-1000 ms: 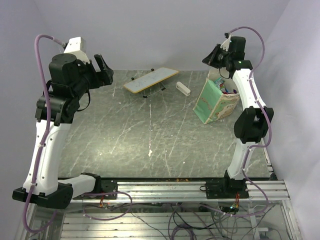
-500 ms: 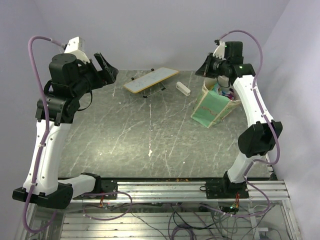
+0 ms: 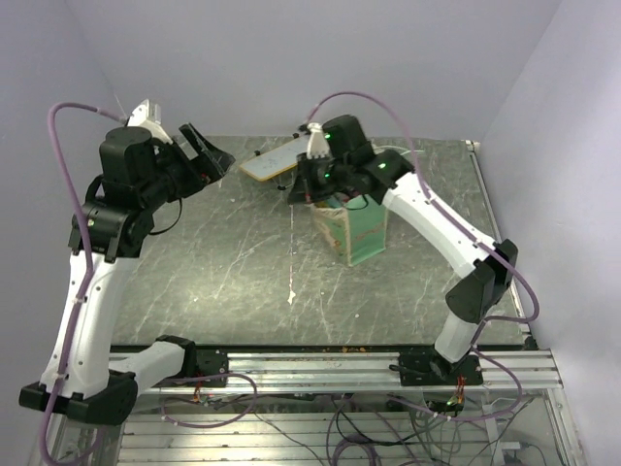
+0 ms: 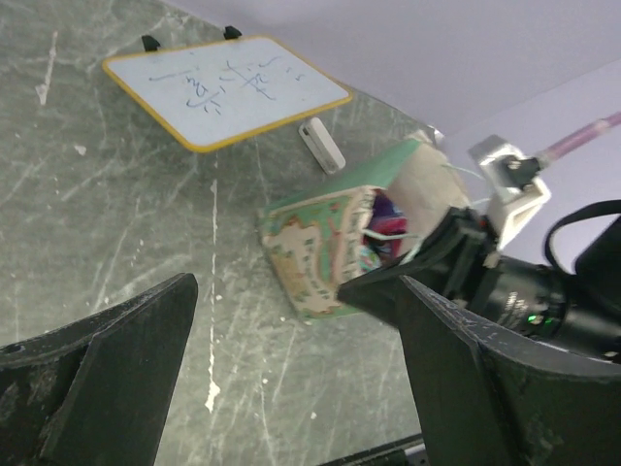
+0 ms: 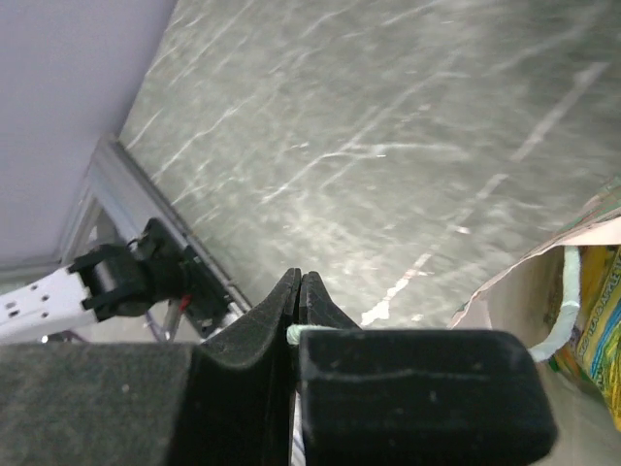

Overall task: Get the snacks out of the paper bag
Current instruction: Adjust the paper bag at the center of the board.

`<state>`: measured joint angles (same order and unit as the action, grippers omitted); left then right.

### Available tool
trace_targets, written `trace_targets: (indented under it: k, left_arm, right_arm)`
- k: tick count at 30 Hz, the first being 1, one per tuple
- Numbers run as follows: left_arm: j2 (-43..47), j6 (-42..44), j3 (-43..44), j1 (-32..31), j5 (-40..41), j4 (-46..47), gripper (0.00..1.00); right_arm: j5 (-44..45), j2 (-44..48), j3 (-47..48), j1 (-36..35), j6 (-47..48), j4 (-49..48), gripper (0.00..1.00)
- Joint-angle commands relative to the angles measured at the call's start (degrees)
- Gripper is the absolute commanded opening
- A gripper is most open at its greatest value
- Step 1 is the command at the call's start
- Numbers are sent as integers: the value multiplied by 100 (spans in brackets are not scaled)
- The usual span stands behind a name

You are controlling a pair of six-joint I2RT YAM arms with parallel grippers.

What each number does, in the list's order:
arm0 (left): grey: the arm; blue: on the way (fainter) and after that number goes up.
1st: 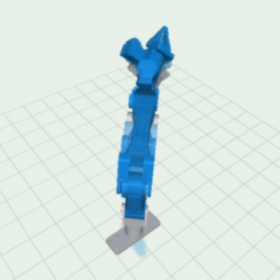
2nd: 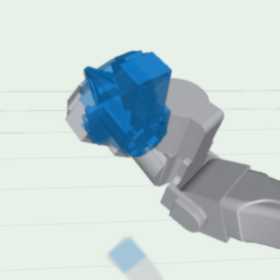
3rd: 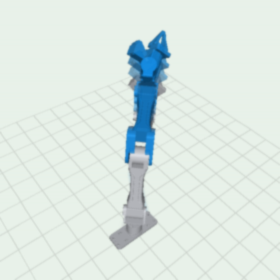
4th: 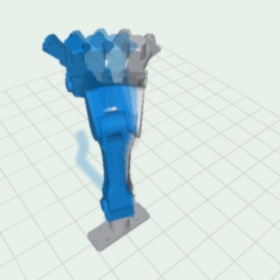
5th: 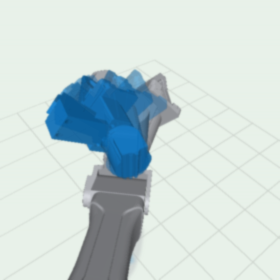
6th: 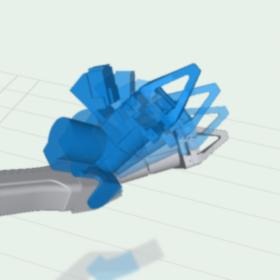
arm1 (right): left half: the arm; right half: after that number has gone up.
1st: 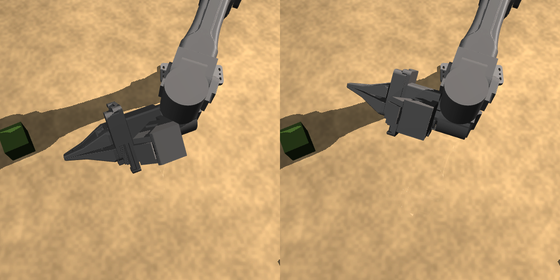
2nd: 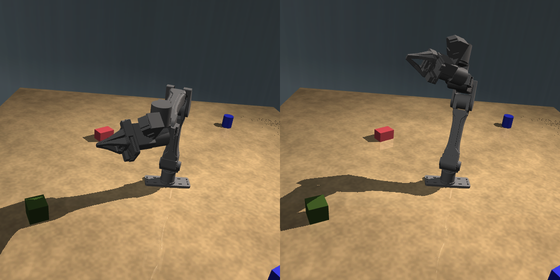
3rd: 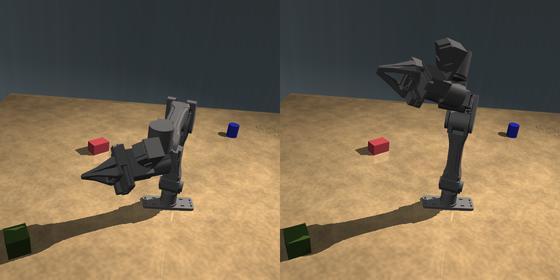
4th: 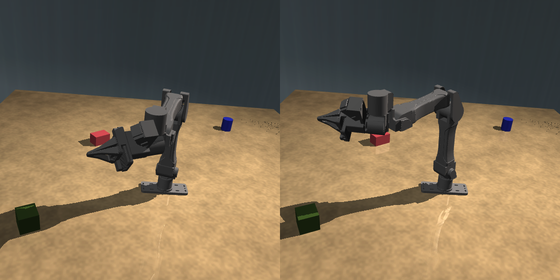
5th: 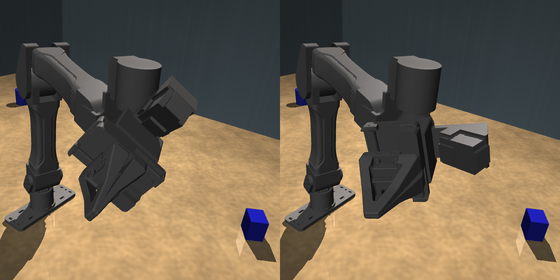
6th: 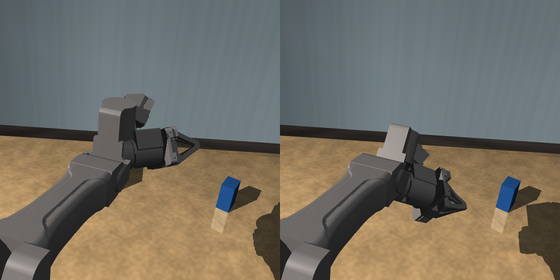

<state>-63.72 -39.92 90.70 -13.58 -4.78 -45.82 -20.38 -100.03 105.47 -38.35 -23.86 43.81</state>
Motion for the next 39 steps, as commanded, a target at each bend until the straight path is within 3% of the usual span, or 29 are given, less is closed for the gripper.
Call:
trace_targets:
  k: [1,5,8,13,20,29,32,39]
  left_arm:
    - [487,-406,-131,40,-258,-305,93]
    - [816,-571,-72,40,-198,-642,93]
    - [1023,-673,14,40,-124,-810,93]
    - [1363,-937,-131,40,-157,-723,93]
    - [1556,-1397,-771,36,-640,-231,93]
    - [1192,-2079,-1726,40,-1862,864,93]
    - [1030,-2282,-1995,19,-2167,1145,93]
    - [640,-2614,-2517,-525,-1987,2158,96]
  right_arm:
    - [-86,-217,444,-827,-641,-627,0]
    - [-177,-434,741,-1341,-860,-969,1]
    - [-314,-559,1069,-1417,-869,-827,12]
    - [-1,-205,1154,-1387,-329,4,50]
    - [985,950,307,-1199,248,939,82]
    - [2263,2168,-513,-1054,140,1318,99]
    - [2567,2455,-968,-868,56,1148,100]
    - [1658,2496,-1231,559,-18,887,100]
